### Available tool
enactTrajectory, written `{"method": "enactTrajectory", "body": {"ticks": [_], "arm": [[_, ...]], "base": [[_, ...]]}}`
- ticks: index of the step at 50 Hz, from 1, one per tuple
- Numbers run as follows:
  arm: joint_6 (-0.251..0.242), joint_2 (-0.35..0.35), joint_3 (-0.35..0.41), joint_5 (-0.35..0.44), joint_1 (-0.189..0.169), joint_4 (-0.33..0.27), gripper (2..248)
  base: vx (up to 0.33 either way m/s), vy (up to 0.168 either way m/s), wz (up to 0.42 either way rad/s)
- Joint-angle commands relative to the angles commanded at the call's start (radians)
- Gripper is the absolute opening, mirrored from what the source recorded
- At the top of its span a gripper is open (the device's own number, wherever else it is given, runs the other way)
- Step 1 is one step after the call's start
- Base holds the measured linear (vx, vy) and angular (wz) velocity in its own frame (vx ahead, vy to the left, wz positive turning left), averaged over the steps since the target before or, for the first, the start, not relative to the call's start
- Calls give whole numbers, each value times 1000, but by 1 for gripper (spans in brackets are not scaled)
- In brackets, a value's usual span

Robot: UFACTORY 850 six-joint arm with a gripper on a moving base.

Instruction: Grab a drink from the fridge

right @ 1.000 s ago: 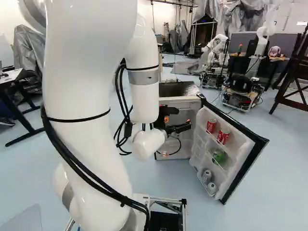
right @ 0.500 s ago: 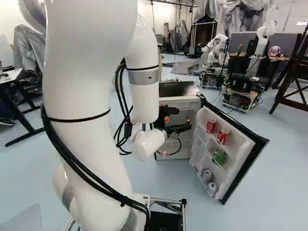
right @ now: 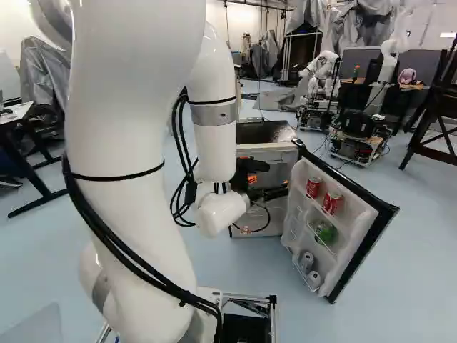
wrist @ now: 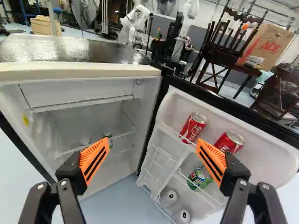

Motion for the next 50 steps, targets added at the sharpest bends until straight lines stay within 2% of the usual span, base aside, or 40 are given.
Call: {"method": "enactTrajectory", "body": {"ticks": [25, 50], "arm": [[0, -8, -10, -94, 4, 182, 247], [0, -20, -26, -125, 21, 377, 247]], "base": [[0, 0, 0], [0, 0, 0]]}}
